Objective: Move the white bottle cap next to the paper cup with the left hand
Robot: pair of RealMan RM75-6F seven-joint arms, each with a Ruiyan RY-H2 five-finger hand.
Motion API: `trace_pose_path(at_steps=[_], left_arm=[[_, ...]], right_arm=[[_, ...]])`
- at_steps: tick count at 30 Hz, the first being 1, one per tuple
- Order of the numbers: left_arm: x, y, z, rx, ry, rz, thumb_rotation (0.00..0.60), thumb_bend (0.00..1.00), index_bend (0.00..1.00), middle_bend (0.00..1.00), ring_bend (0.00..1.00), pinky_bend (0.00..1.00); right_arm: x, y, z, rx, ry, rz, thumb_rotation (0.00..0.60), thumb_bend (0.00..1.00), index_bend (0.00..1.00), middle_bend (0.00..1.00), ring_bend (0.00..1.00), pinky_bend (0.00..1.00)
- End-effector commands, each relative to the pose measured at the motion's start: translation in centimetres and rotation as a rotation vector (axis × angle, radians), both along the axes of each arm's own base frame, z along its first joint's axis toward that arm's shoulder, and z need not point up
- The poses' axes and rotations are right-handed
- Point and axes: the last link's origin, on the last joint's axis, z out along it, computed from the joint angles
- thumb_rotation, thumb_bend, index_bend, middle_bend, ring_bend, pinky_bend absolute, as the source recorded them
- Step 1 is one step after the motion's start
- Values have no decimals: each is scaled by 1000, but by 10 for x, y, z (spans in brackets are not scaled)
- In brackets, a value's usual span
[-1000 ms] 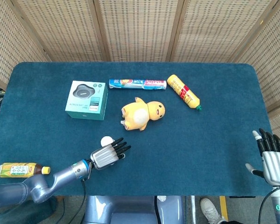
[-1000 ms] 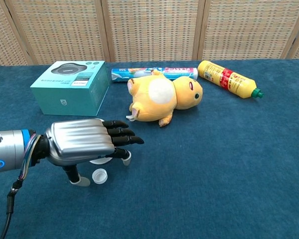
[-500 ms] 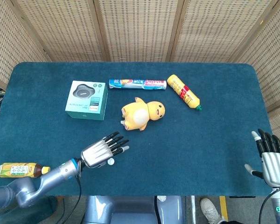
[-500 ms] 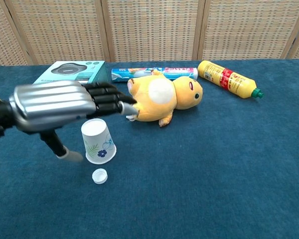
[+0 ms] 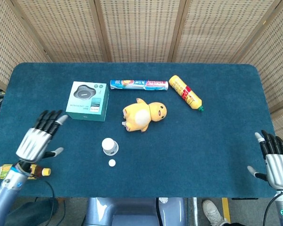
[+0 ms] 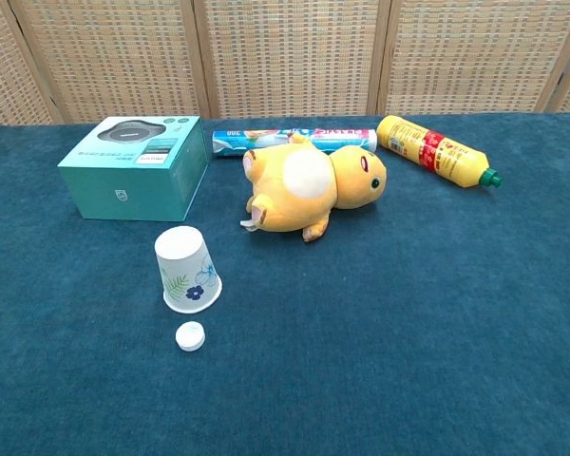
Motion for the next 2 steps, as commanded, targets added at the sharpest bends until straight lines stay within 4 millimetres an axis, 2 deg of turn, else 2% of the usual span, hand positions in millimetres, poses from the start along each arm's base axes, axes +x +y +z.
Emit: trace_pose_path(at_steps=[1,2], left_arm=[[-39,-31,25,127,-55,216,600,134,0,0,0,0],[-45,-38,27,135,-63,249,600,133,0,0,0,0]], right_arm=[[0,0,0,0,2,-2,600,0,56,0,0,0],[-1,0,0,0,2,-2,600,0,56,0,0,0]])
